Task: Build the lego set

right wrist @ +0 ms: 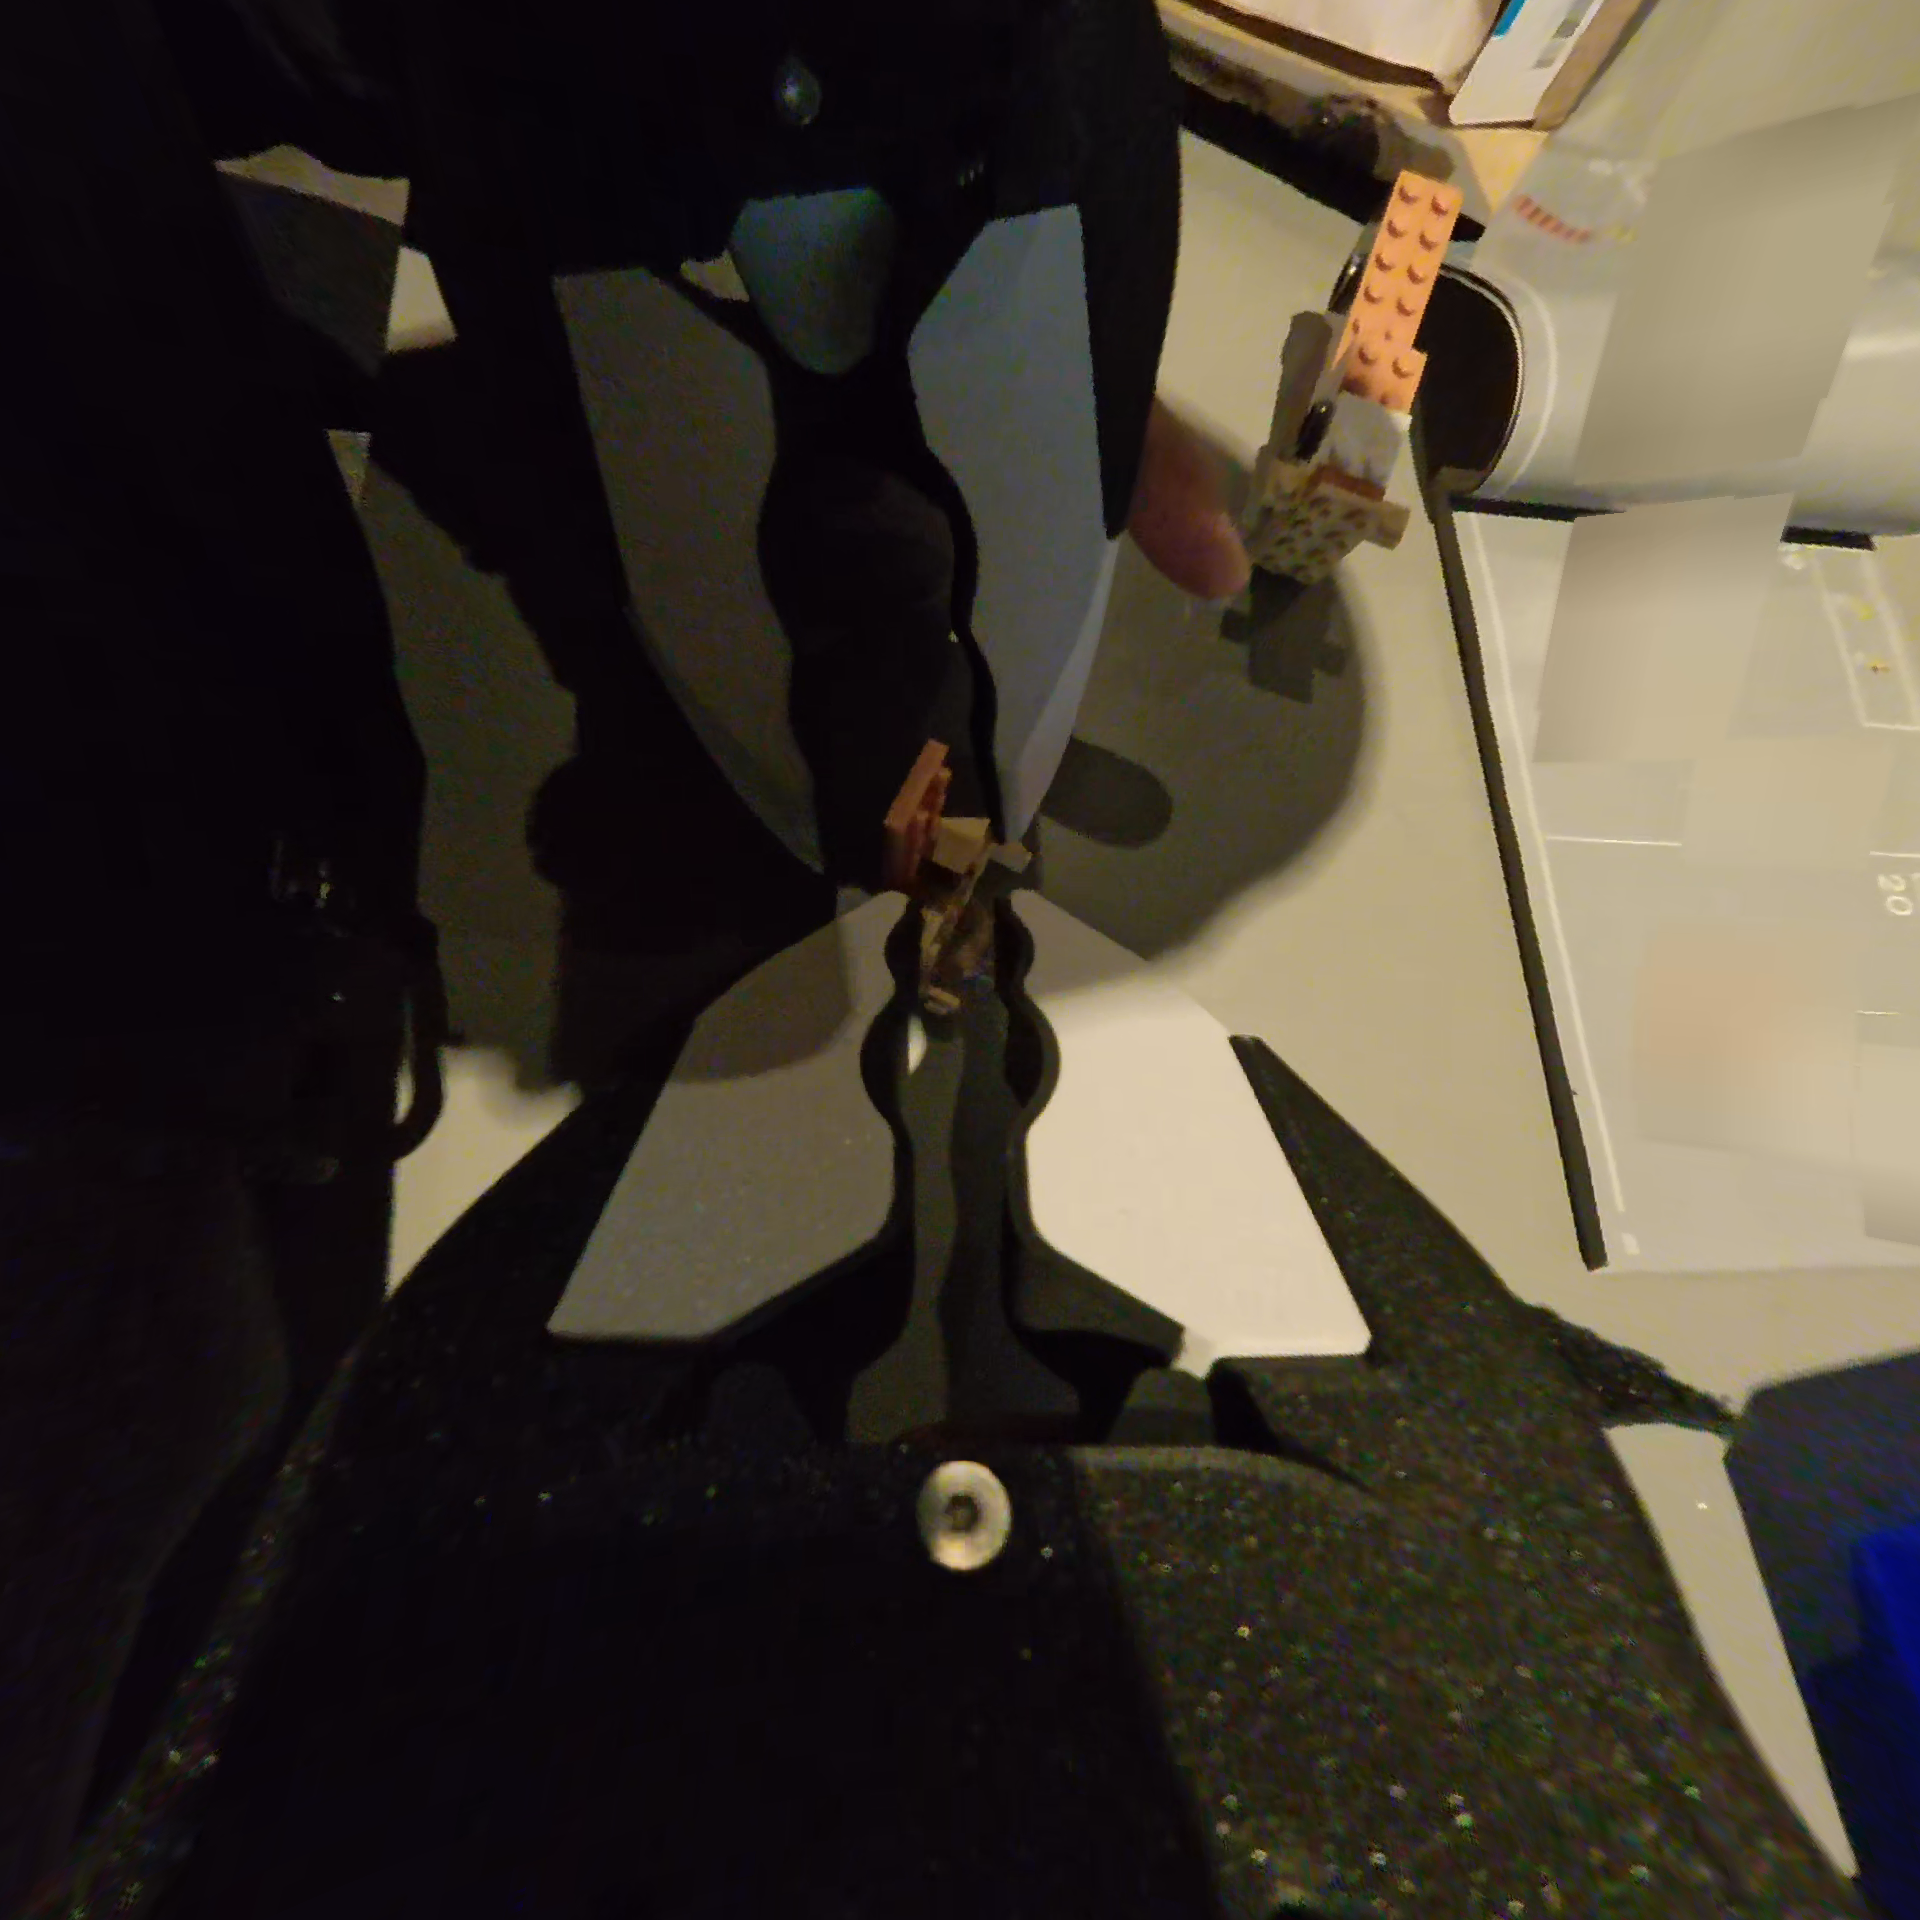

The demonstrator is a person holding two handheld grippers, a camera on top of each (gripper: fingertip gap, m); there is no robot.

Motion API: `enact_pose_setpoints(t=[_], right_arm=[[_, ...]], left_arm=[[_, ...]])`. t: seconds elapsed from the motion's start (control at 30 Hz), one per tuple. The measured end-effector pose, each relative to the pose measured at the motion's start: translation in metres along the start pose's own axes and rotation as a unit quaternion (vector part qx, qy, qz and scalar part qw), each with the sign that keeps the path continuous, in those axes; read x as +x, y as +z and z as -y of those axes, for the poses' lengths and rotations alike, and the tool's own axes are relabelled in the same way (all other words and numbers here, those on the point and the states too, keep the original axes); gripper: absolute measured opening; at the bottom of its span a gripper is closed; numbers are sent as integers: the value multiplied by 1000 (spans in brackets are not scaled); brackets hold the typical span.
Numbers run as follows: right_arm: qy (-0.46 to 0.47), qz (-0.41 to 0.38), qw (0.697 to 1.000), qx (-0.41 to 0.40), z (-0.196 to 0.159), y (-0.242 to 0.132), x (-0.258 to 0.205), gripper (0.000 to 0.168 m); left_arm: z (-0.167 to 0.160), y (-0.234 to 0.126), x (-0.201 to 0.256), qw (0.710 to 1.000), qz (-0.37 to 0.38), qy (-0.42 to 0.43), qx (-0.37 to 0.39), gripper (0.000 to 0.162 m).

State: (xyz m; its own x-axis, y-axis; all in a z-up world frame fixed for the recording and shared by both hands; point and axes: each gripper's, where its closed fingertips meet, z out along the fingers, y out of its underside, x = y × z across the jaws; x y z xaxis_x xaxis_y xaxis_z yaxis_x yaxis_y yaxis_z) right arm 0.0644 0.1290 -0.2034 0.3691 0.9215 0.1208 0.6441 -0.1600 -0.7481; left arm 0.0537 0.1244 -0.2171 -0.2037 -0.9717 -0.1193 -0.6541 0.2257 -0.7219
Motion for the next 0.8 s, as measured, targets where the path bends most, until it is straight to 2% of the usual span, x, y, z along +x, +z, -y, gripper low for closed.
enact_pose_setpoints(t=[0.23, 0.43, 0.67, 0.8], right_arm=[[5, 1, 1000, -2, -3, -2, -1, 19], [53, -42, 998, 6, -12, -14, 26, 21], [67, -57, 995, -53, -30, -2, 34, 22], [69, -44, 995, -55, -28, 1, 33, 11]], left_arm=[[-1, 0, -1, 1000, 12, 3, -1, 30], [-1, -1, -2, 1000, 15, -1, 1, 30], [0, -9, -6, 999, 14, -29, 26, 31], [-4, -19, -14, 998, 21, -55, 37, 32]])
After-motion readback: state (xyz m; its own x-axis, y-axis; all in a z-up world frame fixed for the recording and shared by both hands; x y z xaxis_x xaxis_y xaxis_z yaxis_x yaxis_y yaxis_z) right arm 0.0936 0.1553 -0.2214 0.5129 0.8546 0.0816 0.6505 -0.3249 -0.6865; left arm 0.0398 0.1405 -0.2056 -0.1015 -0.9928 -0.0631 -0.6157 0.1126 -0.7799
